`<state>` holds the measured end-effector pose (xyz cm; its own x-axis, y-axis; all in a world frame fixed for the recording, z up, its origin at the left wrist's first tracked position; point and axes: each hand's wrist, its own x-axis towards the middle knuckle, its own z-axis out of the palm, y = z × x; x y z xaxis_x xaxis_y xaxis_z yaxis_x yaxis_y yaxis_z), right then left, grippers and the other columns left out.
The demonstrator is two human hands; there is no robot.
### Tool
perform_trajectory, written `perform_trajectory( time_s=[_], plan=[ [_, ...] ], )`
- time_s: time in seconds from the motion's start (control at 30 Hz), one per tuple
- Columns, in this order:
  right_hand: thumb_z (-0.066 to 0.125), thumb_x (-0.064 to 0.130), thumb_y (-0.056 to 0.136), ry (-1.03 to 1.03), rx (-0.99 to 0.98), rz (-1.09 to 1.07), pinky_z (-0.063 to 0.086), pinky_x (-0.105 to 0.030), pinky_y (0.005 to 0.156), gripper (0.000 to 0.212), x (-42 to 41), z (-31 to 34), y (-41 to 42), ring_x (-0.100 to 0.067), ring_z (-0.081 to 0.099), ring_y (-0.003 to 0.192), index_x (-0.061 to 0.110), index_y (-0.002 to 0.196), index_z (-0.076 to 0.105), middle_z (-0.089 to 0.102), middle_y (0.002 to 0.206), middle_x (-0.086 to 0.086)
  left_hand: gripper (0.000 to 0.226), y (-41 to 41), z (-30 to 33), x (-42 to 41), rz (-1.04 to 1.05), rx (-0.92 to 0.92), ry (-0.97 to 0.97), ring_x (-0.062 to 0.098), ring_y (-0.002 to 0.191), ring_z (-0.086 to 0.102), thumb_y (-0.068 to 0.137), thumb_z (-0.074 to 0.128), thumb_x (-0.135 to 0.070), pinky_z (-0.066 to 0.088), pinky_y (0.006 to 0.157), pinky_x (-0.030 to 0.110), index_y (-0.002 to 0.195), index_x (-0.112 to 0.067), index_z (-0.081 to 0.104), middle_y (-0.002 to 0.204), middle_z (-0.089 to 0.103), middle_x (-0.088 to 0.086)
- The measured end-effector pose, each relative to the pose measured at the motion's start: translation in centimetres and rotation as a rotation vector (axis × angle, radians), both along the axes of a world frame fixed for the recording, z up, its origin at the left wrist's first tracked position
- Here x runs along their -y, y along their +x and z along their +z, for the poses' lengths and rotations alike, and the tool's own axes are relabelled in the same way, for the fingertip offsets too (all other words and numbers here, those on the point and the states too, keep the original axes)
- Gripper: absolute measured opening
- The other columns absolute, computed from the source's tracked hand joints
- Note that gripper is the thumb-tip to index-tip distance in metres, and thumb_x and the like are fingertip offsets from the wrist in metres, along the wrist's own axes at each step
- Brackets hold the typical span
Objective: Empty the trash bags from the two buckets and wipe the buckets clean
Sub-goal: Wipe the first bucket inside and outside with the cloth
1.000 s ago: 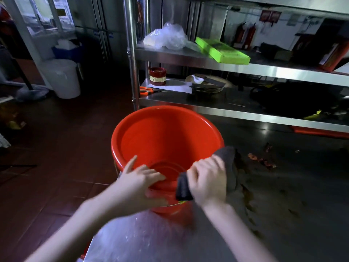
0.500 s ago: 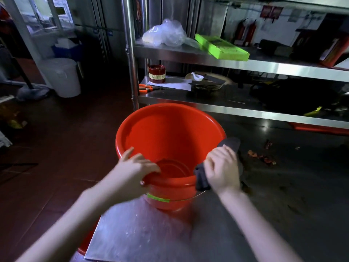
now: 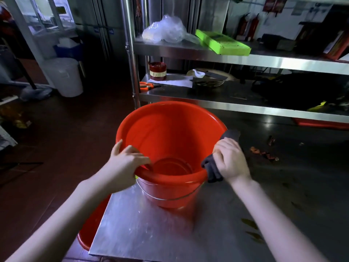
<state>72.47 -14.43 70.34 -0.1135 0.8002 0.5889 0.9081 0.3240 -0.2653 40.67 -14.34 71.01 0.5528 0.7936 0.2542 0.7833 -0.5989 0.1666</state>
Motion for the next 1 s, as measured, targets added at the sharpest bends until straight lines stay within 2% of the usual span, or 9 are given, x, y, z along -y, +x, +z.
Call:
perform_trajectory(
  time_s=[0.13,0.3,0.4,0.5,0.6,0.67,0.87,0.93,1.0],
  plan=[
    [0.049,0.019,0.081,0.111,-0.001,-0.105,0.040,-0.040,0.069,0.025,3.4,-1.4,-7.1,-0.031,0.048,0.062,0.016,0.057,0.049,0.051,0.058,-0.005,0.054,5.0,-1.1,3.9,-0.044,0.065,0.093,0.011,0.088,0.061,0.047,0.054,-0.023,0.033,0.102,0.065,0.100,-0.028,0.062,0.081,0.064,-0.018],
    [0.049,0.020,0.082,0.135,0.129,0.153,0.039,-0.039,0.060,0.027,3.4,-0.7,-5.3,-0.029,0.047,0.056,0.015,0.056,0.050,0.049,0.056,-0.005,0.040,4.7,-1.0,3.4,0.042,0.217,0.000,0.014,0.067,0.060,0.046,0.052,-0.018,0.037,0.102,0.043,0.083,-0.029,0.061,0.064,0.059,-0.013],
    [0.043,0.022,0.081,-0.053,0.202,0.208,0.046,-0.039,0.083,0.027,0.2,0.6,0.6,-0.028,0.059,0.069,0.012,0.060,0.057,0.060,0.064,-0.005,0.043,3.3,-0.2,1.4,0.025,0.164,-0.098,0.010,0.071,0.056,0.046,0.049,-0.019,0.027,0.108,0.038,0.086,-0.029,0.063,0.067,0.057,-0.017],
    [0.037,0.026,0.084,-0.154,0.121,0.073,0.030,-0.031,0.107,0.033,-1.6,1.0,2.8,-0.026,0.064,0.098,0.011,0.069,0.062,0.068,0.082,-0.003,0.045,1.8,0.4,-0.3,0.026,0.172,-0.162,0.005,0.077,0.047,0.047,0.046,-0.016,0.021,0.116,0.043,0.087,-0.028,0.063,0.070,0.048,-0.027],
    [0.040,0.022,0.081,-0.054,0.010,-0.076,0.038,-0.037,0.098,0.027,-0.6,0.1,-0.7,-0.029,0.060,0.075,0.013,0.059,0.054,0.059,0.066,-0.005,0.055,2.6,0.2,0.5,0.058,0.052,-0.050,0.014,0.091,0.056,0.048,0.040,-0.014,0.023,0.112,0.060,0.095,-0.029,0.066,0.079,0.057,-0.024],
    [0.045,0.019,0.078,0.050,-0.026,-0.135,0.042,-0.040,0.086,0.024,1.4,-0.6,-4.4,-0.030,0.053,0.065,0.015,0.055,0.049,0.053,0.058,-0.005,0.055,4.1,-0.8,1.9,0.007,-0.023,0.101,0.017,0.083,0.062,0.045,0.044,-0.013,0.035,0.102,0.064,0.091,-0.027,0.069,0.078,0.064,-0.018],
    [0.049,0.020,0.081,0.112,0.144,0.139,0.041,-0.039,0.064,0.025,4.0,-0.8,-4.8,-0.029,0.048,0.057,0.016,0.056,0.049,0.049,0.056,-0.004,0.049,2.5,-2.2,1.0,-0.078,0.105,0.189,0.008,0.071,0.050,0.039,0.043,-0.006,0.027,0.093,0.034,0.077,-0.030,0.062,0.066,0.057,-0.018],
    [0.044,0.024,0.080,0.023,0.196,0.201,0.046,-0.040,0.080,0.025,1.3,-0.3,-0.4,-0.029,0.057,0.067,0.014,0.059,0.055,0.058,0.063,-0.005,0.052,1.6,-2.2,0.0,-0.114,0.109,0.169,0.004,0.073,0.046,0.038,0.041,-0.004,0.025,0.092,0.031,0.077,-0.032,0.062,0.066,0.052,-0.023],
    [0.034,0.031,0.081,-0.192,0.134,0.124,0.032,-0.039,0.107,0.035,-1.6,0.8,3.2,-0.023,0.062,0.102,0.013,0.071,0.063,0.068,0.087,-0.003,0.052,1.4,-2.0,-1.2,-0.126,0.118,0.151,0.005,0.073,0.044,0.038,0.040,-0.003,0.026,0.090,0.030,0.076,-0.032,0.062,0.064,0.042,-0.030]
  ],
)
